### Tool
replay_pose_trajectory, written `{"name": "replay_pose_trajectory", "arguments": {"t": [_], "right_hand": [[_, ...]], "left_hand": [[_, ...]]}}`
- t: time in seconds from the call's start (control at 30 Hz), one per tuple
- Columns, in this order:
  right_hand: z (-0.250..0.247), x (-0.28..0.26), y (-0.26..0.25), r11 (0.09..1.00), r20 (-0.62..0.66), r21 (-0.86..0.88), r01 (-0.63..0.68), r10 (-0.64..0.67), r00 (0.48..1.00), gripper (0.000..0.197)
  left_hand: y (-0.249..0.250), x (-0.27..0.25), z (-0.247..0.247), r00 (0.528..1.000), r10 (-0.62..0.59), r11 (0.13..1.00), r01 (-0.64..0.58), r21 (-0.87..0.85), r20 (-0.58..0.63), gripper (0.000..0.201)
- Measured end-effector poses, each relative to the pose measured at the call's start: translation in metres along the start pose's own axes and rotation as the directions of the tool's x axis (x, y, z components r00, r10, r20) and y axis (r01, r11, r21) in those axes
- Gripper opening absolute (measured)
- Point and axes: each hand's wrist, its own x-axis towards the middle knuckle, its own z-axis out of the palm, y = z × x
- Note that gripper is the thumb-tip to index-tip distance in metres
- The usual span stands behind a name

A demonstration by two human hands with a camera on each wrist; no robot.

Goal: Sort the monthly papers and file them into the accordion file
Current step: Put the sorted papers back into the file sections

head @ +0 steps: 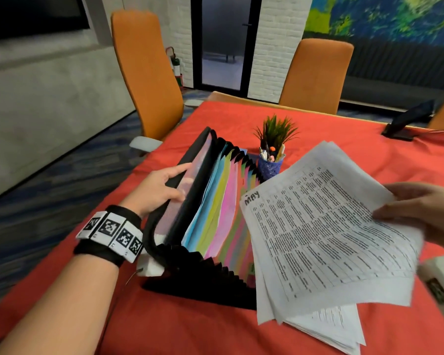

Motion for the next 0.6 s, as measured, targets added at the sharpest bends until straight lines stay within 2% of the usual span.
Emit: {"name": "replay_pose_trajectory", "arguments": {"t": [0.07,0.17,0.23,0.3,0.37,0.53,0.6], "right_hand": [[0.008,0.003,0.003,1.0,0.067,-0.007,-0.018,0.019,0.998,0.032],[0.008,0.005,0.005,0.999,0.088,-0.018,-0.047,0.048,0.995,0.032],[0.004,0.006,0.005,0.997,0.084,-0.029,-0.066,0.069,0.994,0.045],[-0.001,0.006,0.006,0.997,0.059,-0.046,-0.069,0.072,0.996,0.069],[-0.002,0.006,0.007,0.995,0.056,-0.053,-0.083,0.086,0.995,0.079],[0.004,0.006,-0.001,0.992,0.091,-0.098,-0.083,0.092,0.992,0.08],[0.01,0.007,-0.009,0.986,0.114,-0.134,-0.097,0.112,0.987,0.071]], "left_hand": [[0.0,-0.001,0.0,1.0,-0.004,1.0,0.004,-0.006,-0.002,0.076],[0.0,-0.001,0.0,1.0,0.002,1.0,-0.002,-0.008,0.0,0.076],[0.0,0.0,-0.001,1.0,0.001,1.0,0.0,-0.014,0.006,0.077],[-0.002,0.001,-0.002,1.0,0.001,1.0,-0.001,-0.016,0.01,0.077],[-0.003,0.002,-0.003,1.0,-0.002,1.0,0.002,-0.014,0.01,0.077],[-0.001,0.002,-0.002,1.0,0.003,1.0,-0.003,-0.018,0.018,0.075],[0.0,0.002,-0.002,1.0,0.002,1.0,-0.002,-0.008,0.021,0.075]]}}
